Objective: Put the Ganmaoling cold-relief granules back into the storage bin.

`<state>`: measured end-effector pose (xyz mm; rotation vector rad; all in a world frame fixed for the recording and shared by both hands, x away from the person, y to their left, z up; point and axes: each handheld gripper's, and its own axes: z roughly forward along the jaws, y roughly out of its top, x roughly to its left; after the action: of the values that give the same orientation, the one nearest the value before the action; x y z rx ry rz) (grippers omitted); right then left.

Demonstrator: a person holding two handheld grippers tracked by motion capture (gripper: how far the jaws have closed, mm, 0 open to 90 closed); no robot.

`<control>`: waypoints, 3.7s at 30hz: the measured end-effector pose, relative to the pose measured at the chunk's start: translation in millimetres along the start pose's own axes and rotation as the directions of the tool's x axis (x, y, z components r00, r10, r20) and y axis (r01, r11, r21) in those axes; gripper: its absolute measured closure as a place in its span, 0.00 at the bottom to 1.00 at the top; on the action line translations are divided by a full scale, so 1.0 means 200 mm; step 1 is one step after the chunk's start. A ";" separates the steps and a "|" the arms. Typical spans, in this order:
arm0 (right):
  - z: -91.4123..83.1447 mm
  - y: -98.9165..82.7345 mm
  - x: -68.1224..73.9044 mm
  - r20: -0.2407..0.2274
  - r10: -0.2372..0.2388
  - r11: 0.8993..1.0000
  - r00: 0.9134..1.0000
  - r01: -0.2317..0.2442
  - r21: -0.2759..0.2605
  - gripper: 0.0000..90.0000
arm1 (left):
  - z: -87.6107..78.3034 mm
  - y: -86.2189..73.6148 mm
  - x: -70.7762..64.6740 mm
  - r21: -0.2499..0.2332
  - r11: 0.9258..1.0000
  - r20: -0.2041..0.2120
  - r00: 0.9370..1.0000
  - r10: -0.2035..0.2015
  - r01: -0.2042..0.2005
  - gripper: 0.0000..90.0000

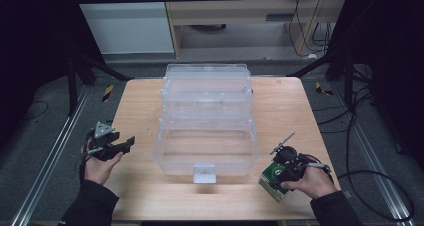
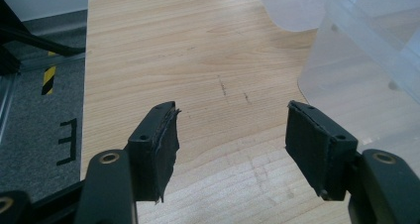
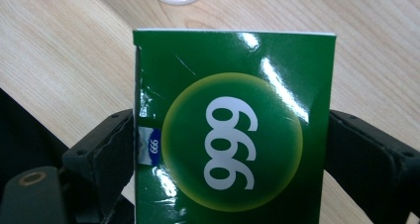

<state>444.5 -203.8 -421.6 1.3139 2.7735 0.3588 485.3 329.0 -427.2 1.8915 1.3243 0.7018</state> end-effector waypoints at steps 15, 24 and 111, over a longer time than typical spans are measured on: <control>0.02 0.03 0.00 -0.013 0.007 0.998 1.000 -0.006 0.064 0.16 | 0.00 0.00 0.00 0.005 1.000 0.001 1.000 0.005 -0.005 0.40; 0.02 0.04 0.00 -0.001 0.007 0.997 1.000 -0.007 0.079 0.19 | 0.00 0.00 0.00 0.010 1.000 0.001 1.000 0.009 -0.009 0.40; -0.53 0.67 0.15 0.015 -0.509 0.849 0.861 0.505 -0.154 0.20 | 0.02 -0.01 0.00 0.031 0.999 0.002 1.000 0.020 -0.020 0.40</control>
<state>510.9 -118.1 -286.1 0.5053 2.8970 0.5371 487.1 329.3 -431.6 1.9317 1.3240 0.6933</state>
